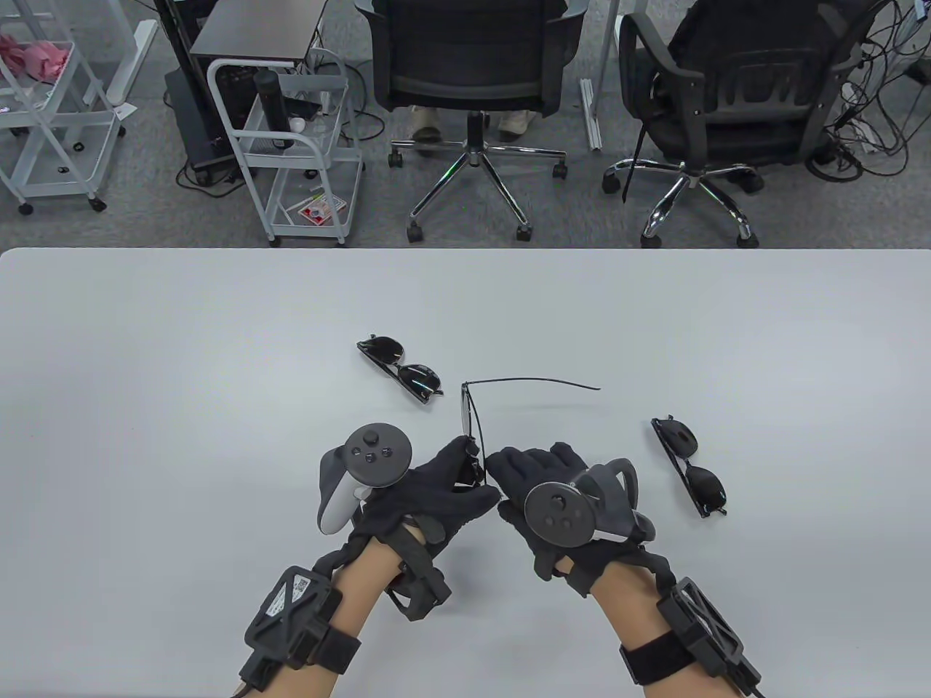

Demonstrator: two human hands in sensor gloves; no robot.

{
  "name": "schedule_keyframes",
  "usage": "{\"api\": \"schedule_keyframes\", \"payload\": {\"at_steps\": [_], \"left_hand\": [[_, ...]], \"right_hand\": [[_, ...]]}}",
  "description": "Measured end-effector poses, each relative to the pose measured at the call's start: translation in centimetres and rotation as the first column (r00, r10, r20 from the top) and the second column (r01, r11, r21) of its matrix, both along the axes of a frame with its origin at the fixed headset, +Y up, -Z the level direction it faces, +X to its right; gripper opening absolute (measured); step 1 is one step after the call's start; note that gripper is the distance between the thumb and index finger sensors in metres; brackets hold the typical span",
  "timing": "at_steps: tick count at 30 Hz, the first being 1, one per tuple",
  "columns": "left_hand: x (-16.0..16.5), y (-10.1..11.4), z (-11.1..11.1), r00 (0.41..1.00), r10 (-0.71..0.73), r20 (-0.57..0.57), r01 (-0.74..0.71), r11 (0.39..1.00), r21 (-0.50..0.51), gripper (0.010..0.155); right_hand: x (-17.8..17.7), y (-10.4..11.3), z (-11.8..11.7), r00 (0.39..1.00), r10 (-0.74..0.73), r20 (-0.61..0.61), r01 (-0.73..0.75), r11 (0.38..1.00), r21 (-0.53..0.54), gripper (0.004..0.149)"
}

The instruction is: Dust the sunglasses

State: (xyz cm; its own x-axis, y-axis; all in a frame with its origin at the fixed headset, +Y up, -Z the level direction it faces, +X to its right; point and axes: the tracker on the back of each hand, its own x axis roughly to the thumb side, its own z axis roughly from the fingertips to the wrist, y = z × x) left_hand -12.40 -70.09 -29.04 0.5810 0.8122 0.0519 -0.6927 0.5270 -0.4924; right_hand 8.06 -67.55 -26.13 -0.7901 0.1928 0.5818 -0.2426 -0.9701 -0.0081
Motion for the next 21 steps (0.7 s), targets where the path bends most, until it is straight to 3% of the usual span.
{"api": "schedule_keyframes", "payload": {"at_steps": [6,9,14,17,21], "left_hand": [[-0.1,0.0,-0.1,1.0,0.018,0.006,-0.018,1.0,-0.008,0.096],[-0.2,0.0,-0.2,1.0,0.012,0.003,-0.012,1.0,-0.003,0.096],[-0.8,0.2,-0.4,0.998,-0.056,-0.035,0.058,0.997,0.045,0.095],[-0.9,0.3,-0.4,0.993,-0.112,-0.035,0.115,0.99,0.081,0.095],[-0.3,0.4,-0.3,0.986,-0.165,0.006,0.163,0.98,0.117,0.094]], "right_hand": [[0.0,-0.4,-0.4,1.0,-0.029,-0.008,0.028,0.998,-0.055,0.063],[0.5,0.6,-0.4,0.999,-0.042,0.035,0.041,0.999,0.034,0.057],[2.9,2.4,0.1,0.967,-0.21,0.148,0.173,0.957,0.231,0.054],[4.0,2.0,-0.4,0.937,-0.278,0.21,0.233,0.948,0.214,0.064],[4.8,0.5,-1.6,0.918,-0.249,0.307,0.218,0.967,0.132,0.081]]}}
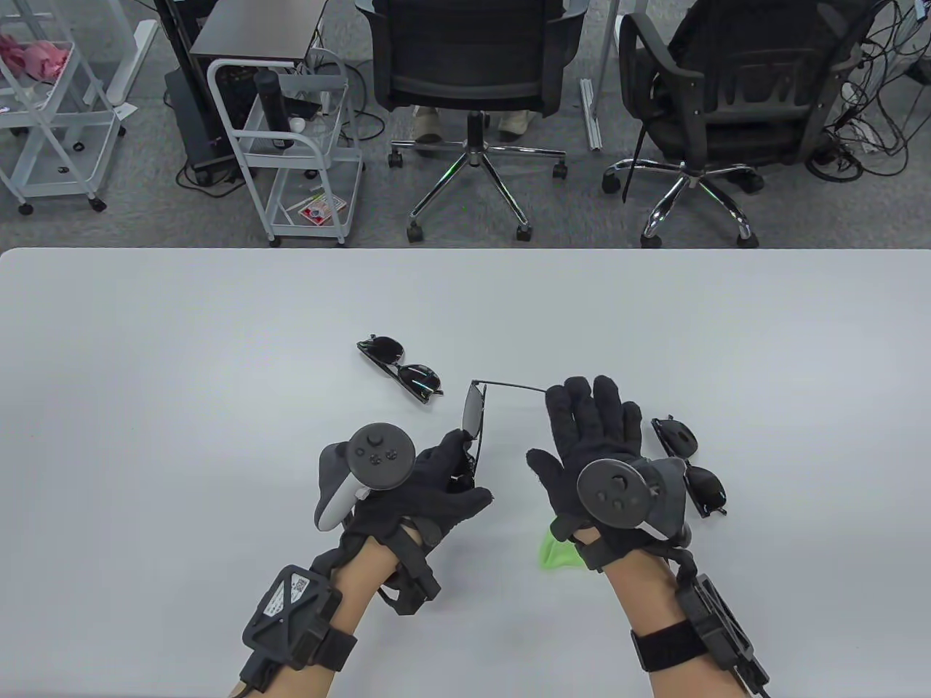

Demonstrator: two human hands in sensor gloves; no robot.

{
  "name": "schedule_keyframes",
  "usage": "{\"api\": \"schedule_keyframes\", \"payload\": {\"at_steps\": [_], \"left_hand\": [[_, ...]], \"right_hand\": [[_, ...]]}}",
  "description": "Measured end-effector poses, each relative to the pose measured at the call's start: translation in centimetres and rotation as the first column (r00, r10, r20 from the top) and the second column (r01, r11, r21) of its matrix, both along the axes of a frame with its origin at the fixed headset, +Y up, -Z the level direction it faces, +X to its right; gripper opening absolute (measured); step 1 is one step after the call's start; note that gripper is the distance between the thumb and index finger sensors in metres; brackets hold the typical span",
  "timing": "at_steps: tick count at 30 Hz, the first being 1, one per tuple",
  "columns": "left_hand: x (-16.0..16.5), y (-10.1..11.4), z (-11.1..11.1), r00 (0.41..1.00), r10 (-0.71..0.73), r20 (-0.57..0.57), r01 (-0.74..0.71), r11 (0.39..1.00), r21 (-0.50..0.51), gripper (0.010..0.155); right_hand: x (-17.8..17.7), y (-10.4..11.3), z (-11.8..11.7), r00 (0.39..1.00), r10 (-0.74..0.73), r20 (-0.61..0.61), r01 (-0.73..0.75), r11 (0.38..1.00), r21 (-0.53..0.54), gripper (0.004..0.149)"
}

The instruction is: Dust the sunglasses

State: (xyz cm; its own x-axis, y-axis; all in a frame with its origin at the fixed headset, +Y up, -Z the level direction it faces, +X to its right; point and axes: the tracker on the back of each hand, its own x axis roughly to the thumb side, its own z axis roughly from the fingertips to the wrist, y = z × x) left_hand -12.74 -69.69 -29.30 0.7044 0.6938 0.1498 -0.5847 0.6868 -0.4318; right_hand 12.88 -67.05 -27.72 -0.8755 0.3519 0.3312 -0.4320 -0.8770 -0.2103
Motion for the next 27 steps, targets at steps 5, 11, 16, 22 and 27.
{"api": "schedule_keyframes", "payload": {"at_steps": [5,11,16,22,27], "left_hand": [[0.6,0.0,0.2,0.999,-0.044,0.021,0.043,0.999,0.032,0.093],[1.1,0.0,0.3,0.998,-0.045,0.052,0.044,0.999,0.029,0.092],[0.7,0.4,0.2,0.996,-0.081,0.033,0.079,0.995,0.068,0.091],[0.4,1.0,0.3,0.906,-0.411,-0.099,0.421,0.856,0.301,0.087],[2.4,2.0,1.6,0.821,-0.544,-0.17,0.55,0.678,0.487,0.095]], "right_hand": [[-0.1,-1.6,-0.8,0.986,-0.162,-0.036,0.154,0.973,-0.17,0.078],[-1.9,-2.2,-1.0,0.881,-0.442,-0.168,0.359,0.857,-0.371,0.062],[-0.7,-1.4,-1.1,0.864,-0.491,-0.11,0.435,0.84,-0.325,0.063],[0.9,0.1,-0.1,0.886,-0.457,-0.075,0.452,0.888,-0.083,0.068],[-3.1,0.3,0.5,0.973,0.043,-0.225,-0.033,0.998,0.046,0.067]]}}
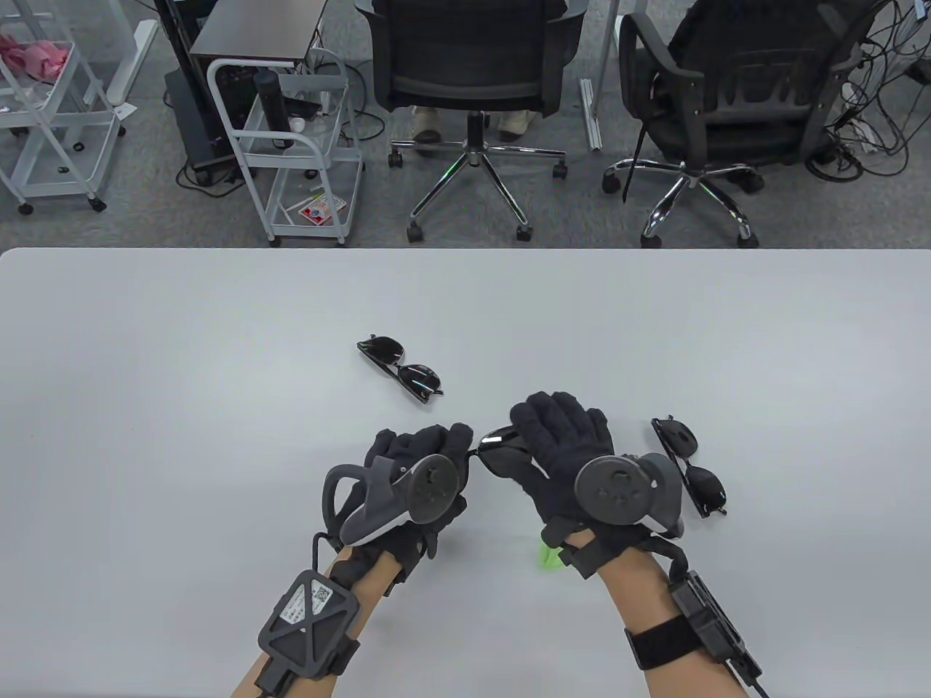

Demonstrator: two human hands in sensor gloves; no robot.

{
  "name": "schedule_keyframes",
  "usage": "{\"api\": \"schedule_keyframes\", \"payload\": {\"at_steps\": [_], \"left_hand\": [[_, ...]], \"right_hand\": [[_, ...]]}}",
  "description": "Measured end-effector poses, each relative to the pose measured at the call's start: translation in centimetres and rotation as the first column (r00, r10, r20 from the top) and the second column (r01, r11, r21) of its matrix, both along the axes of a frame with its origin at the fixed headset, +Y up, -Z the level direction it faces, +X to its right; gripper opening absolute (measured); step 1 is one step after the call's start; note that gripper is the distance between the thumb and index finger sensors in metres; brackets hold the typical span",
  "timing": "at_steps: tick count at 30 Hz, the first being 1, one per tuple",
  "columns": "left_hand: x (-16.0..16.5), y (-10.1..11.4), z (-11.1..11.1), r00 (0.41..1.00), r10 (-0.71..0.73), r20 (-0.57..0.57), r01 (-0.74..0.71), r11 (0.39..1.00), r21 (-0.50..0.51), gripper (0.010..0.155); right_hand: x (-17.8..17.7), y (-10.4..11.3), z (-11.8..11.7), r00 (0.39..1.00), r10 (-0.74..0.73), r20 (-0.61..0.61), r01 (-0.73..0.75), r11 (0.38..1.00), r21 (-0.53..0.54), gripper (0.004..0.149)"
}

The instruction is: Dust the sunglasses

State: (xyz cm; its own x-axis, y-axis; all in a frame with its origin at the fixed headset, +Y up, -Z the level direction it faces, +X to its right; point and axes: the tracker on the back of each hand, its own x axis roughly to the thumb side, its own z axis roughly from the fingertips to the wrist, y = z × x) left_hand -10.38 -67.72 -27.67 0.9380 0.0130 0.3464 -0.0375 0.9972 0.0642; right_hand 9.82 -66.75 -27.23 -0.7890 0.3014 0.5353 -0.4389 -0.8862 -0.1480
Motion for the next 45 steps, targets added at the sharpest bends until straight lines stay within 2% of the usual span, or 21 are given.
{"api": "schedule_keyframes", "payload": {"at_steps": [4,7,10,12,17,22,26,35,39,42,45], "left_hand": [[1.2,0.8,1.1,0.999,0.0,0.041,-0.005,0.993,0.121,0.105],[1.6,0.9,1.5,0.997,-0.034,0.062,0.023,0.984,0.174,0.106],[1.7,0.7,1.4,0.998,-0.017,0.059,0.009,0.991,0.136,0.106],[1.6,0.5,1.2,0.999,-0.014,0.034,0.011,0.995,0.104,0.106],[-1.1,0.6,-0.2,0.997,0.002,-0.081,0.004,0.998,0.068,0.104],[-4.1,-0.3,-1.8,0.981,0.066,-0.182,-0.077,0.995,-0.057,0.101],[-4.9,-0.9,-2.4,0.974,0.065,-0.217,-0.085,0.993,-0.084,0.1],[-5.1,-1.3,-2.7,0.973,0.041,-0.228,-0.069,0.991,-0.116,0.099],[-5.2,-1.5,-2.8,0.972,0.035,-0.232,-0.066,0.989,-0.129,0.099],[-5.2,-1.5,-2.8,0.972,0.035,-0.233,-0.068,0.988,-0.138,0.099],[-5.2,-1.5,-2.8,0.973,0.029,-0.23,-0.062,0.988,-0.14,0.098]], "right_hand": [[-2.7,0.3,0.4,0.963,0.269,0.013,-0.268,0.951,0.154,0.066],[-3.2,0.8,0.6,0.963,0.265,0.052,-0.27,0.943,0.196,0.055],[-3.2,0.8,-0.1,0.972,0.226,0.064,-0.233,0.962,0.144,0.047],[-2.8,0.7,-1.2,0.979,0.19,0.078,-0.196,0.978,0.069,0.044],[-1.5,0.1,-5.4,0.954,0.233,0.188,-0.233,0.972,-0.02,0.042],[-0.6,-3.0,-9.4,0.914,0.327,0.238,-0.303,0.944,-0.132,0.041],[0.0,-5.1,-11.3,0.879,0.405,0.25,-0.362,0.91,-0.201,0.041],[-0.3,-7.2,-12.3,0.856,0.474,0.205,-0.407,0.864,-0.298,0.042],[-0.2,-7.2,-12.3,0.863,0.463,0.204,-0.389,0.865,-0.317,0.044],[0.3,-6.2,-11.9,0.886,0.424,0.189,-0.348,0.876,-0.335,0.054],[2.7,-3.2,-10.8,0.93,0.3,0.213,-0.221,0.918,-0.329,0.065]]}}
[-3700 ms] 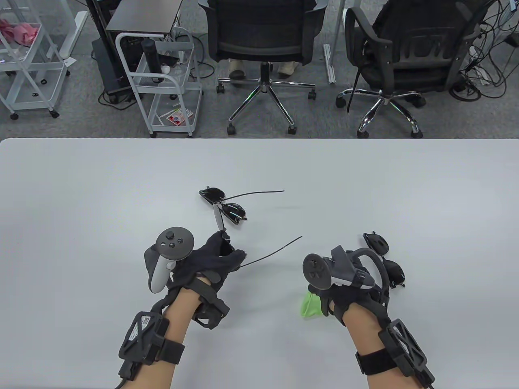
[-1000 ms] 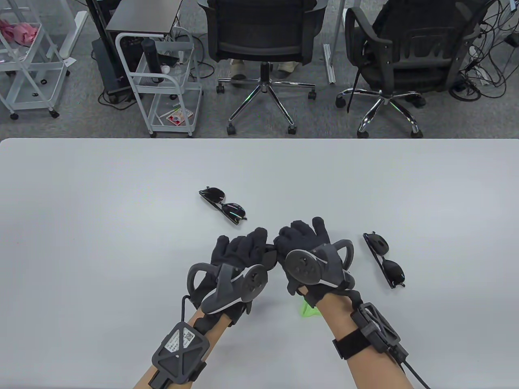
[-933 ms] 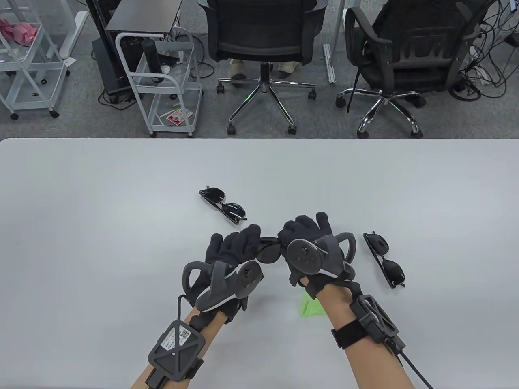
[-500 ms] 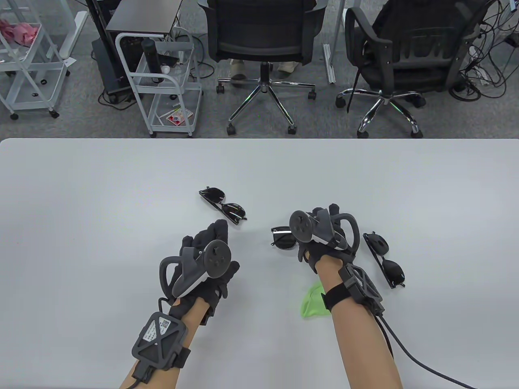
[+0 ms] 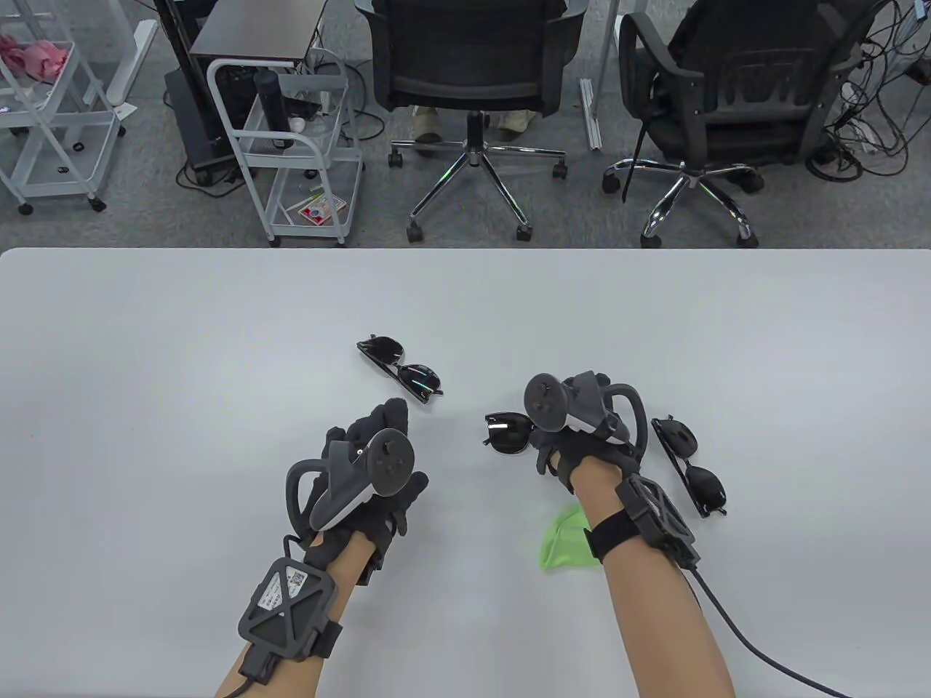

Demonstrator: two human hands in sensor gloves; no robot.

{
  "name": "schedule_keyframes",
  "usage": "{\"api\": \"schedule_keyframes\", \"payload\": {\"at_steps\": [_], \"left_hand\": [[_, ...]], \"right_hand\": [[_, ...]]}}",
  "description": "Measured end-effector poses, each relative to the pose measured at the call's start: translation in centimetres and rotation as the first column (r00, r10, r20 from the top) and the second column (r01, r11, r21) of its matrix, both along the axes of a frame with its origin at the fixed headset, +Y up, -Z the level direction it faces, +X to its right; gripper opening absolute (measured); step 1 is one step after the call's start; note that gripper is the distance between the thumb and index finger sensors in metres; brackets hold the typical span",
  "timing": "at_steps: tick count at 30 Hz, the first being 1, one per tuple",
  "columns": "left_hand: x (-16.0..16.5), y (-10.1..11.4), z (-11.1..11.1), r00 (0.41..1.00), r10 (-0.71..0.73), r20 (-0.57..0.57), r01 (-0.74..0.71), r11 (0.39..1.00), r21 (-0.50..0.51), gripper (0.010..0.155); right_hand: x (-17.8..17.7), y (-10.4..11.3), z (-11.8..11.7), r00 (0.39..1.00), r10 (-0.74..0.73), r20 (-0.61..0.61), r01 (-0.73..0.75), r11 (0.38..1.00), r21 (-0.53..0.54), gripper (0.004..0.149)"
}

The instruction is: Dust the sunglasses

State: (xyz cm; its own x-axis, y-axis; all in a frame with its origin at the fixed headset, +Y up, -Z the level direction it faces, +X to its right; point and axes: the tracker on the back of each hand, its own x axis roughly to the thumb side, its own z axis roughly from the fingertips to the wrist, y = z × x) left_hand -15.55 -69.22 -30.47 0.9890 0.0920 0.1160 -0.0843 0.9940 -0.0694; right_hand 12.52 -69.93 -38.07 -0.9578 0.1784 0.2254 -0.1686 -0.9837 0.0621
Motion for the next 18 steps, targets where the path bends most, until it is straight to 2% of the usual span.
{"api": "schedule_keyframes", "payload": {"at_steps": [3,5,8,10,12,14,16,18], "left_hand": [[-0.1,0.0,0.0,1.0,0.001,-0.001,-0.001,1.0,0.001,0.098],[-0.1,-0.1,0.0,1.0,0.001,-0.002,-0.001,1.0,0.001,0.098],[-0.1,-0.2,-0.1,1.0,-0.009,-0.007,0.009,1.0,-0.005,0.098],[-0.2,-0.2,-0.1,1.0,-0.009,-0.009,0.009,1.0,-0.008,0.098],[-0.2,-0.2,0.0,1.0,-0.009,-0.009,0.009,1.0,-0.008,0.098],[-0.2,-0.2,-0.1,1.0,-0.011,-0.009,0.011,1.0,-0.01,0.098],[-0.2,-0.2,-0.1,1.0,-0.014,-0.007,0.014,1.0,-0.012,0.098],[-0.1,-0.2,-0.1,1.0,-0.02,-0.005,0.02,1.0,-0.013,0.098]], "right_hand": [[3.8,2.4,1.6,0.995,-0.049,0.084,0.043,0.997,0.07,0.067],[6.5,2.8,2.4,0.987,-0.027,0.161,0.011,0.995,0.096,0.069],[10.9,1.4,3.0,0.951,0.01,0.31,-0.025,0.999,0.045,0.076],[13.0,-0.7,3.2,0.918,-0.001,0.396,0.008,1.0,-0.015,0.079],[14.0,-2.1,3.3,0.901,0.034,0.432,-0.014,0.999,-0.051,0.077],[14.6,-2.9,3.4,0.884,0.151,0.443,-0.085,0.982,-0.167,0.075],[14.9,-3.3,3.6,0.873,0.239,0.426,-0.162,0.964,-0.21,0.071],[14.8,-3.7,3.6,0.877,0.264,0.4,-0.173,0.953,-0.249,0.071]]}}
